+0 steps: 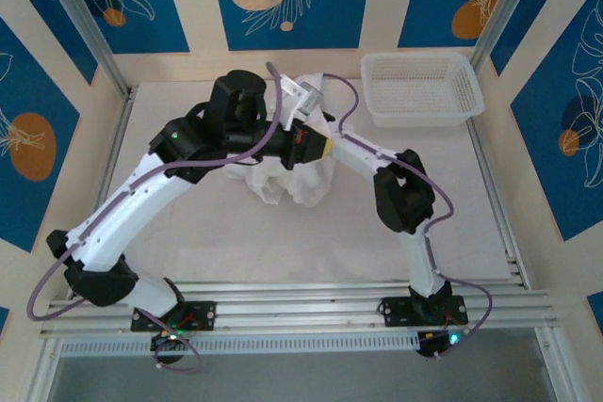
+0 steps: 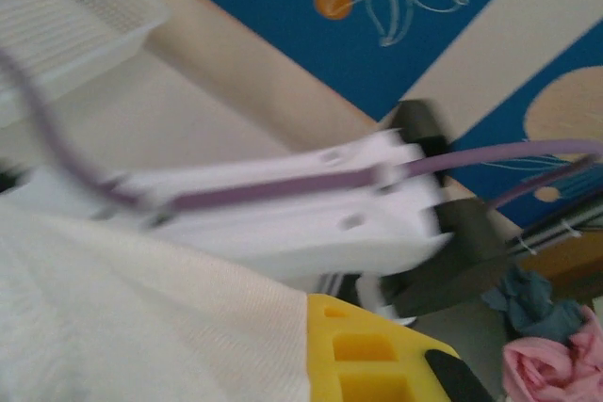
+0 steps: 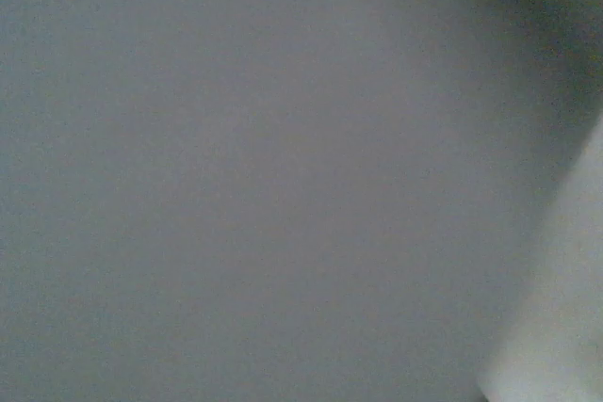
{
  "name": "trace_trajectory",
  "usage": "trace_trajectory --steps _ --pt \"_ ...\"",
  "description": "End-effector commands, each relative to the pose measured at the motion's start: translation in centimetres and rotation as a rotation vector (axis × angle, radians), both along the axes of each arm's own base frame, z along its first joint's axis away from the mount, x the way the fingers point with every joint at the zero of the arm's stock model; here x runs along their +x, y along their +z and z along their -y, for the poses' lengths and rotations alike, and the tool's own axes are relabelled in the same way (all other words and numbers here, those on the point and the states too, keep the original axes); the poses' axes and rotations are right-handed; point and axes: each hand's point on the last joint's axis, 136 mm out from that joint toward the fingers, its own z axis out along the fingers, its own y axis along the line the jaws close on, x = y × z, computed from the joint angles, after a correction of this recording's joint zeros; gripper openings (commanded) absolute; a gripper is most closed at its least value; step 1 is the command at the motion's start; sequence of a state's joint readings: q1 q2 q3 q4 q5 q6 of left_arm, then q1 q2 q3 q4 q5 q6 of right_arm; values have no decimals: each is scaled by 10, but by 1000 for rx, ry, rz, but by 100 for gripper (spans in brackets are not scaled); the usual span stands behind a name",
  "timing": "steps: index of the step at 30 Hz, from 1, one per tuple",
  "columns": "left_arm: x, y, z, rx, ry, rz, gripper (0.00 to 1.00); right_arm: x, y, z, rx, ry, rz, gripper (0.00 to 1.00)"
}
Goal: Fold the inside-out t-shirt
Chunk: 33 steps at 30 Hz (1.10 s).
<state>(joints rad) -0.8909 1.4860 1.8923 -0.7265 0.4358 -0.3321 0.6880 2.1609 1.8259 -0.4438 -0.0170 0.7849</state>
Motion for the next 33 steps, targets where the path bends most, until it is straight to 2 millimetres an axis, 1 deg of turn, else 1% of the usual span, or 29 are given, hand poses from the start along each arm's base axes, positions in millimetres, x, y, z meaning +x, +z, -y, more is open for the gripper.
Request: trace_trajectory --steps 1,2,4,5,7,9,12,14,16,18,20,22,24,25,26,27,28,30,31,33 --pt "-36 54 10 -162 -159 72 0 9 -48 5 -90 -32 -22 0" --pt "-43 61 11 -187 -190 78 0 13 -53 7 -103 -31 -15 0" --pt "-63 74 16 -239 -279 86 0 22 -63 13 -145 -29 -14 0" --pt "-71 77 18 -252 -312 93 0 24 -67 14 -162 -26 -18 0" --pt "-82 75 25 -250 -353 100 0 24 -73 16 -181 -15 -22 0" --pt "-84 65 32 -218 -352 95 0 20 -79 16 -191 1 -24 0" --pt "-73 43 40 -147 -302 71 0 4 -90 16 -234 59 -30 1" --pt "-66 34 39 -108 -262 75 0 -11 -101 17 -275 110 -31 7" --pt "-62 30 35 -84 -238 99 0 -30 -108 20 -317 160 -32 11" --pt "-55 29 31 -63 -192 137 0 -45 -110 24 -326 193 -33 14" --pt "-32 28 24 -27 -68 179 0 -54 -107 28 -294 208 -41 17" --pt "-5 29 15 13 59 207 0 -62 -104 30 -265 237 -50 23" --pt "19 34 6 36 157 219 0 -71 -105 32 -268 278 -45 30" --pt "27 39 2 34 184 225 0 -75 -108 33 -279 298 -43 32" --pt "30 43 2 24 183 228 0 -79 -112 35 -294 308 -47 32" --pt "28 51 4 0 158 235 0 -82 -118 37 -313 309 -56 33" --pt "23 58 8 -29 119 245 0 -84 -125 39 -344 297 -66 36" --pt "7 75 15 -98 27 252 0 -87 -139 47 -428 253 -93 46" --pt "-1 82 19 -129 -18 252 0 -88 -146 51 -469 231 -111 53" --pt "-14 98 20 -177 -85 268 0 -90 -157 56 -537 200 -146 63"
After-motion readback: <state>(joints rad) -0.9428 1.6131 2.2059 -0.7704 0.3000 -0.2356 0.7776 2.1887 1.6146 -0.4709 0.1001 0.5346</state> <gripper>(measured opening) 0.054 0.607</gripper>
